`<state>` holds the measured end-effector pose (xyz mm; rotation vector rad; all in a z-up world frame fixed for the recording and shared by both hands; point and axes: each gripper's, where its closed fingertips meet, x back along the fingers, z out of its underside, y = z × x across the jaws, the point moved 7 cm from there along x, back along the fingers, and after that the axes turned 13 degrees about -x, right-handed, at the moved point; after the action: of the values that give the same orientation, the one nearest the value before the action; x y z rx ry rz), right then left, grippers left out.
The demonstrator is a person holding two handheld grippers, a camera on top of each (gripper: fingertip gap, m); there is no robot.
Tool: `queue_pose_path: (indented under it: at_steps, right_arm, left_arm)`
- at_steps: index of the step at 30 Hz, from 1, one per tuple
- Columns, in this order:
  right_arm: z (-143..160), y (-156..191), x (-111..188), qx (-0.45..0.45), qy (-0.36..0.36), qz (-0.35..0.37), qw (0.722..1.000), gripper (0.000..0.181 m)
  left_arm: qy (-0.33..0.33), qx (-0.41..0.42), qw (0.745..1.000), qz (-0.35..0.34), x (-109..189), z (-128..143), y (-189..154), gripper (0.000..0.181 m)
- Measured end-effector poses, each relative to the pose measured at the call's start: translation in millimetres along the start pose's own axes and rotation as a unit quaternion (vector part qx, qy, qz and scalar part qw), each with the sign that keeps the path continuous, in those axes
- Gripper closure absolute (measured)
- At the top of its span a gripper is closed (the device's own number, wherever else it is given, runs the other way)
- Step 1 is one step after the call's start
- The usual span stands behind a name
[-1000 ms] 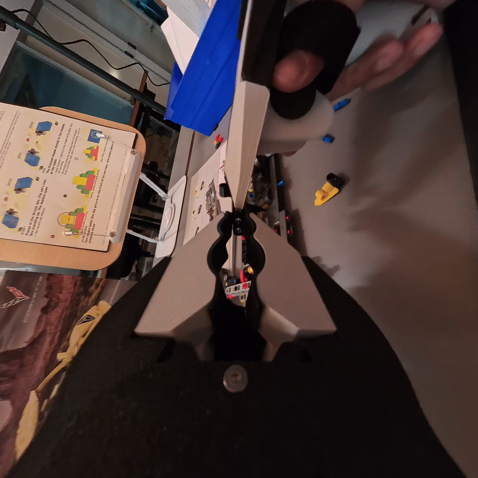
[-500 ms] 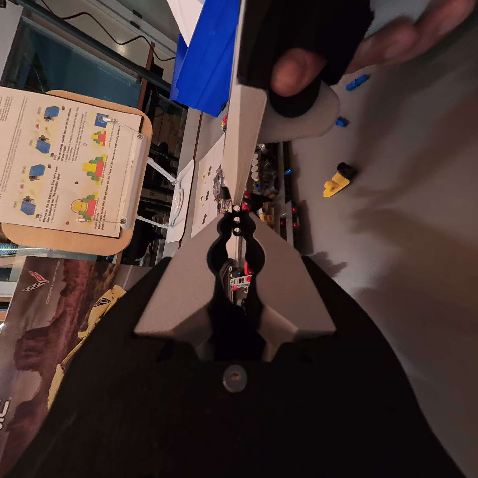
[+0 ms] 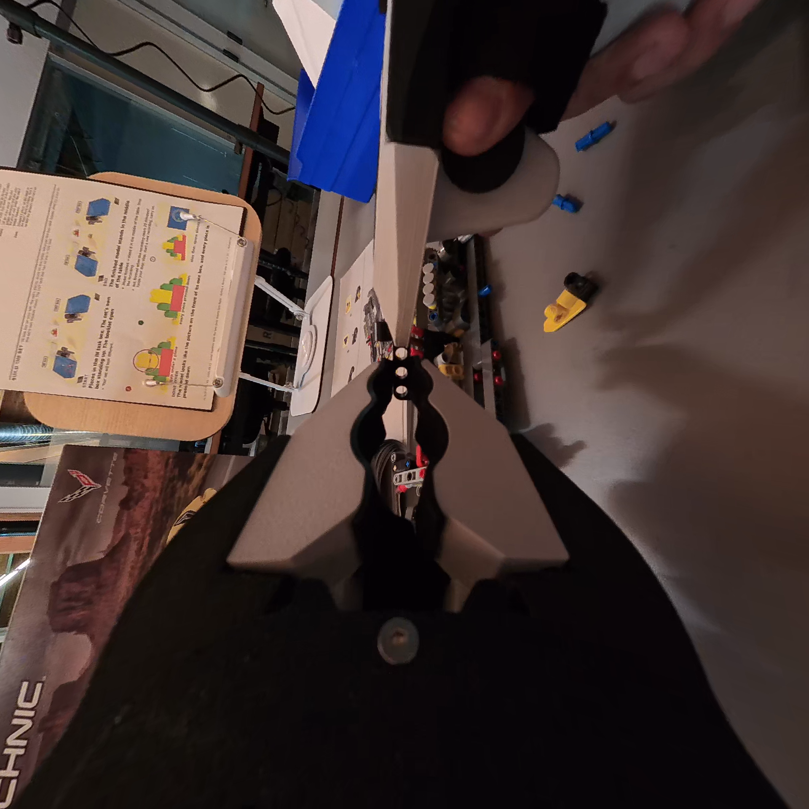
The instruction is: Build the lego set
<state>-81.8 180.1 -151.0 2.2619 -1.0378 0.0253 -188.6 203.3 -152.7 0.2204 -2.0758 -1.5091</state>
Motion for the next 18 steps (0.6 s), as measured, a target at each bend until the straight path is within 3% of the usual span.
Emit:
queue_pose_path:
  at_steps: [5,7,9,13,18]
  right_arm:
    - [-3,-1,1,-0.019,-0.019,-0.022,0.999,0.166]
    - [-7,2,4,-0.011,-0.043,-0.036,0.998,0.163]
    - [-10,2,10,-0.015,-0.068,-0.058,0.996,0.147]
    - [-10,-4,15,-0.036,-0.066,-0.064,0.995,0.149]
    - [-5,-6,10,-0.036,-0.047,-0.057,0.997,0.153]
  left_arm:
    - [-0.016,0.025,1.000,0.000,1,1,4,0.175]
    - [-0.026,0.057,0.998,0.009,1,6,8,0.175]
    - [-0.028,0.093,0.995,0.025,0,14,11,0.175]
    - [-0.058,0.187,0.978,0.070,-3,28,15,0.176]
    - [-0.061,0.269,0.954,0.116,0,77,35,0.175]
